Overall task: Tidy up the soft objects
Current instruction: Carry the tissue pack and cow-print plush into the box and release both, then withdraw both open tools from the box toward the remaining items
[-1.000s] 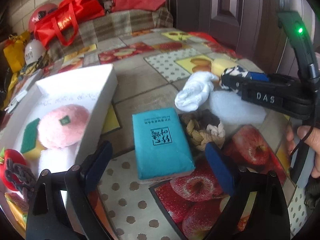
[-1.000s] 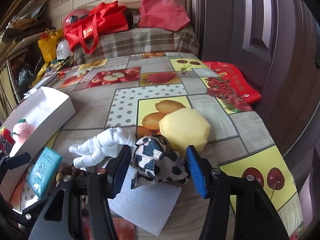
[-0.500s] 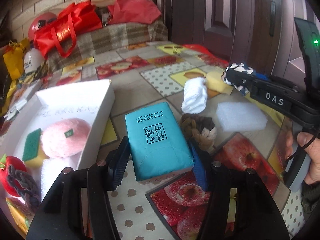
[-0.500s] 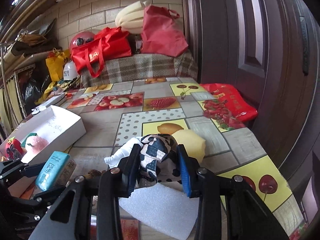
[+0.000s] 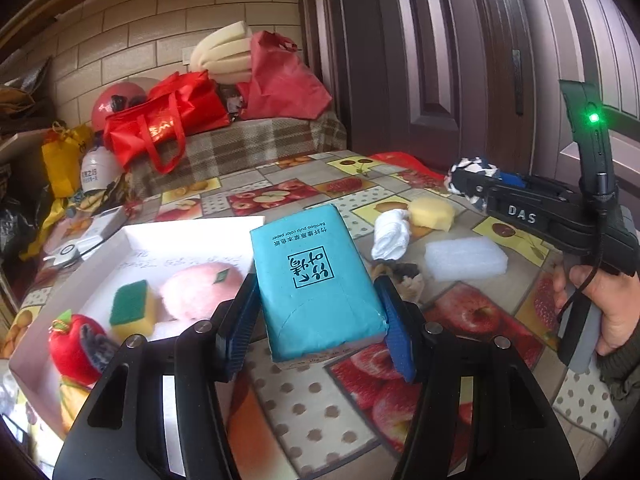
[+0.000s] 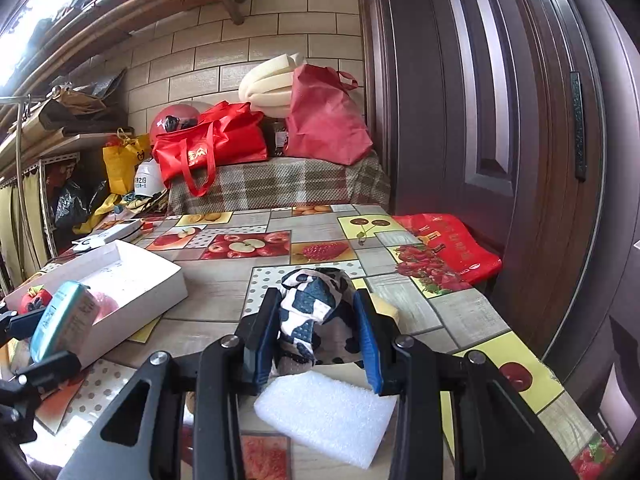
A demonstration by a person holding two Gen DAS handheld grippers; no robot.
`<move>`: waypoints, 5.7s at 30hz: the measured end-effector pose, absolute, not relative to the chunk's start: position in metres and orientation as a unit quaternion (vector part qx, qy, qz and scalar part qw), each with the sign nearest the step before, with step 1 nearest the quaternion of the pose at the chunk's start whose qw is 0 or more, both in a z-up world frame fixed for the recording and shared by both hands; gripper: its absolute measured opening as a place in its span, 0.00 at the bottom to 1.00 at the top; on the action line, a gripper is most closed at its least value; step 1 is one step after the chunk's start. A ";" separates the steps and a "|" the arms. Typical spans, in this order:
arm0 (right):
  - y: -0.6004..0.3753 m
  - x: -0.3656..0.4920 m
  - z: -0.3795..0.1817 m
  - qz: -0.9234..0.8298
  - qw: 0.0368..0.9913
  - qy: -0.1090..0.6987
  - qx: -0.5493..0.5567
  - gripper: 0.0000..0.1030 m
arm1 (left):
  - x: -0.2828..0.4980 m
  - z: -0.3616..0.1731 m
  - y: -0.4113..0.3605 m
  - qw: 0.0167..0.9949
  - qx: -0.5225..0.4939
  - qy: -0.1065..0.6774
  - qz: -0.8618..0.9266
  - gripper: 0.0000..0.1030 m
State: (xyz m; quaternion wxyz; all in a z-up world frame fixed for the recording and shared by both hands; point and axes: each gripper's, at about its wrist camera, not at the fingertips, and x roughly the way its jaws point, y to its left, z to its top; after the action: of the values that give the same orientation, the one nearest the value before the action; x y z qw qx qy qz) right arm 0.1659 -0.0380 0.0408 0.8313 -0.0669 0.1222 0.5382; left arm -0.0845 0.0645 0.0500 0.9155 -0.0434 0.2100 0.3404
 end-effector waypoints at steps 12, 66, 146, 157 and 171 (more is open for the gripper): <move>-0.042 0.144 0.038 0.553 0.821 0.117 -0.073 0.36 | -0.140 0.049 0.080 0.903 -0.058 0.189 0.382 0.56; 0.051 0.013 0.035 0.687 0.704 0.122 -0.133 0.36 | -0.255 0.035 0.201 0.801 -0.160 0.170 0.552 0.56; 0.072 -0.011 0.040 0.692 0.707 0.101 -0.105 0.85 | -0.230 0.050 0.158 0.814 -0.086 0.114 0.563 1.00; 0.039 0.033 0.034 0.672 0.722 0.149 -0.074 0.85 | -0.183 0.050 0.122 0.858 -0.083 0.139 0.487 1.00; -0.003 0.098 0.030 0.608 0.769 0.191 -0.055 0.85 | -0.155 0.047 0.113 0.872 -0.090 0.163 0.453 1.00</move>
State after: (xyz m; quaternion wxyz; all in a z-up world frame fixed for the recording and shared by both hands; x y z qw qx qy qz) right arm 0.0983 -0.0028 0.0305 0.7685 -0.0553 0.1906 0.6083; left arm -0.1554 0.1133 0.0468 0.8720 -0.0899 0.1631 0.4527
